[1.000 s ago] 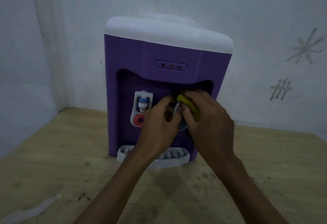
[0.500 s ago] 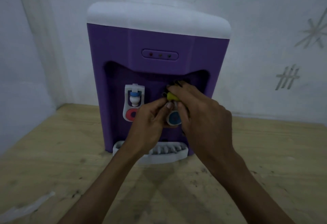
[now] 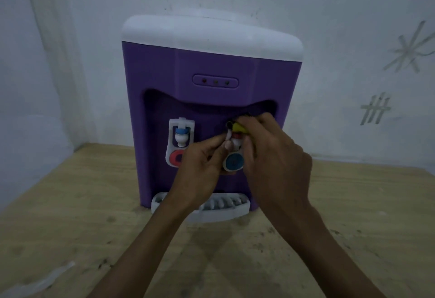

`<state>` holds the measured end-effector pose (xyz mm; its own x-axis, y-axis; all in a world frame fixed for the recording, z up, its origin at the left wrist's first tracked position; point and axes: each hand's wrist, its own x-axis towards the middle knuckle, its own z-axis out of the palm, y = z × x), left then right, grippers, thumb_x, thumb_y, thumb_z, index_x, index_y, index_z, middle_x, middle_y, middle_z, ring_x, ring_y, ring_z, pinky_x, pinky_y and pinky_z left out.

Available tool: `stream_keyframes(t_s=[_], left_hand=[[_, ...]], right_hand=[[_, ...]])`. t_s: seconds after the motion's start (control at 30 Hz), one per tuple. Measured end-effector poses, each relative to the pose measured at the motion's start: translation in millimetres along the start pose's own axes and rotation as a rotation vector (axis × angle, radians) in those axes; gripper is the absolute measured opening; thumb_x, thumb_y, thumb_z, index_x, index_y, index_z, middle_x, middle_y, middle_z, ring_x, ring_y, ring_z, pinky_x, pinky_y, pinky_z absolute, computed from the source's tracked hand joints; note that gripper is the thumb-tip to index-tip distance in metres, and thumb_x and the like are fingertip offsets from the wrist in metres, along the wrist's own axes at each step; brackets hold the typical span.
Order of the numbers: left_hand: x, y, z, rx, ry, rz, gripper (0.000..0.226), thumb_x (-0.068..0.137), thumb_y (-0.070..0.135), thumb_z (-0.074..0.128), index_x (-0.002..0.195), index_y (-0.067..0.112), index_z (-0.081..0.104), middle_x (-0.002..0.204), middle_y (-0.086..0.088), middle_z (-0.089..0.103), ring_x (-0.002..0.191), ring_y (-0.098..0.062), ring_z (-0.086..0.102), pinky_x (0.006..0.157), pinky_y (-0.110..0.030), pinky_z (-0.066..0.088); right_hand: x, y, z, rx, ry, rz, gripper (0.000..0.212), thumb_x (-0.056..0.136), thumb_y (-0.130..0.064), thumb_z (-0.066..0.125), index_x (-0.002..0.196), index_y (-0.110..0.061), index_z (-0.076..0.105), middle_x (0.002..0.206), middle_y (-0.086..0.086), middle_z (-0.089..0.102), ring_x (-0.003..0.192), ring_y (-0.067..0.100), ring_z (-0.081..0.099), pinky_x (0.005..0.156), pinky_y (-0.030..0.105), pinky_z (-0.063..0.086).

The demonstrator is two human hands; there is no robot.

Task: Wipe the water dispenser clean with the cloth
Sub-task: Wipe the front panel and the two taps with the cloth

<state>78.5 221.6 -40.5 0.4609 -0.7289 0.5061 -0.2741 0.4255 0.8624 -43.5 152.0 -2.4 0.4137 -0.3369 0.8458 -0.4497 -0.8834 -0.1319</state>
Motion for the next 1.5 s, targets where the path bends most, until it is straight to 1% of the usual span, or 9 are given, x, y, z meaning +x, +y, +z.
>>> stream_keyframes(t_s=[0.17, 0.27, 0.53, 0.77, 0.9, 1.0, 1.2, 1.33, 1.5], left_hand=[[2.2, 0.3, -2.1, 0.034, 0.008, -0.020, 0.028, 0.108, 0.018, 0.049, 0.127, 0.015, 0.070, 0.112, -0.001, 0.078, 0.108, -0.018, 0.074, 0.090, -0.045, 0.062], [3.9, 1.2, -5.3, 0.065, -0.018, -0.047, 0.030, 0.109, 0.013, 0.048, 0.124, 0.022, 0.072, 0.105, -0.008, 0.078, 0.103, -0.030, 0.074, 0.091, -0.055, 0.059], [1.9, 7.6, -7.0, 0.036, -0.076, -0.067, 0.038, 0.106, 0.000, 0.044, 0.131, 0.018, 0.067, 0.109, -0.001, 0.079, 0.106, -0.017, 0.074, 0.092, -0.037, 0.061], [1.9, 7.8, -8.2, 0.013, -0.061, -0.098, 0.045, 0.102, -0.007, 0.047, 0.139, 0.015, 0.061, 0.117, 0.000, 0.077, 0.111, -0.015, 0.073, 0.093, -0.032, 0.060], [3.2, 7.3, -8.7, 0.040, -0.054, -0.081, 0.043, 0.103, -0.006, 0.046, 0.135, 0.017, 0.065, 0.115, 0.001, 0.077, 0.109, -0.015, 0.073, 0.088, -0.033, 0.062], [3.3, 6.6, -8.6, 0.039, -0.059, -0.072, 0.042, 0.103, -0.005, 0.046, 0.133, 0.018, 0.065, 0.114, 0.000, 0.078, 0.108, -0.016, 0.074, 0.088, -0.032, 0.061], [3.5, 6.6, -9.0, 0.040, -0.066, -0.073, 0.044, 0.103, -0.006, 0.047, 0.137, 0.014, 0.063, 0.117, -0.001, 0.077, 0.110, -0.017, 0.073, 0.090, -0.034, 0.061], [3.5, 3.9, -10.8, 0.053, -0.057, -0.082, 0.044, 0.104, -0.005, 0.046, 0.139, 0.016, 0.062, 0.117, -0.001, 0.077, 0.111, -0.017, 0.073, 0.091, -0.038, 0.061], [3.4, 2.2, -10.2, 0.048, -0.057, -0.096, 0.041, 0.104, 0.000, 0.051, 0.139, 0.017, 0.062, 0.119, 0.000, 0.076, 0.111, -0.017, 0.073, 0.089, -0.037, 0.062]], right_hand=[[-16.4, 3.4, 14.8, 0.017, 0.100, 0.039, 0.037, 0.099, -0.019, 0.060, 0.135, -0.029, 0.065, 0.123, -0.007, 0.061, 0.081, 0.013, 0.065, 0.050, 0.024, 0.047], [-32.6, 6.4, 30.7, 0.046, 0.146, -0.017, 0.046, 0.097, -0.013, 0.060, 0.142, -0.025, 0.063, 0.126, 0.006, 0.060, 0.096, 0.017, 0.067, 0.050, 0.031, 0.054], [-53.4, 18.5, 46.2, 0.027, 0.172, -0.147, 0.041, 0.099, -0.012, 0.056, 0.139, -0.018, 0.066, 0.123, 0.012, 0.066, 0.110, 0.020, 0.071, 0.059, 0.030, 0.059], [-61.7, 23.1, 51.1, 0.095, 0.148, -0.137, 0.043, 0.095, -0.009, 0.055, 0.134, -0.019, 0.069, 0.111, 0.009, 0.066, 0.061, 0.021, 0.060, 0.046, 0.027, 0.044], [-43.0, 19.4, 42.5, 0.158, 0.255, -0.105, 0.038, 0.098, -0.009, 0.057, 0.132, -0.018, 0.069, 0.108, 0.008, 0.063, 0.064, 0.019, 0.058, 0.045, 0.031, 0.048], [-40.9, 19.2, 46.2, 0.110, 0.215, -0.137, 0.039, 0.098, -0.009, 0.057, 0.134, -0.017, 0.069, 0.110, 0.009, 0.064, 0.064, 0.017, 0.058, 0.050, 0.021, 0.042], [-48.5, 27.6, 45.5, 0.140, 0.204, -0.174, 0.039, 0.095, -0.006, 0.059, 0.130, -0.018, 0.071, 0.112, 0.009, 0.065, 0.065, 0.018, 0.062, 0.049, 0.025, 0.049], [-37.3, 24.8, 41.8, 0.120, 0.208, -0.172, 0.040, 0.093, -0.003, 0.059, 0.129, -0.017, 0.072, 0.113, 0.009, 0.064, 0.066, 0.016, 0.059, 0.055, 0.018, 0.038], [-42.0, 33.5, 50.3, 0.160, 0.221, -0.098, 0.037, 0.101, -0.006, 0.053, 0.132, -0.019, 0.068, 0.113, 0.008, 0.062, 0.064, 0.016, 0.058, 0.047, 0.025, 0.047]])
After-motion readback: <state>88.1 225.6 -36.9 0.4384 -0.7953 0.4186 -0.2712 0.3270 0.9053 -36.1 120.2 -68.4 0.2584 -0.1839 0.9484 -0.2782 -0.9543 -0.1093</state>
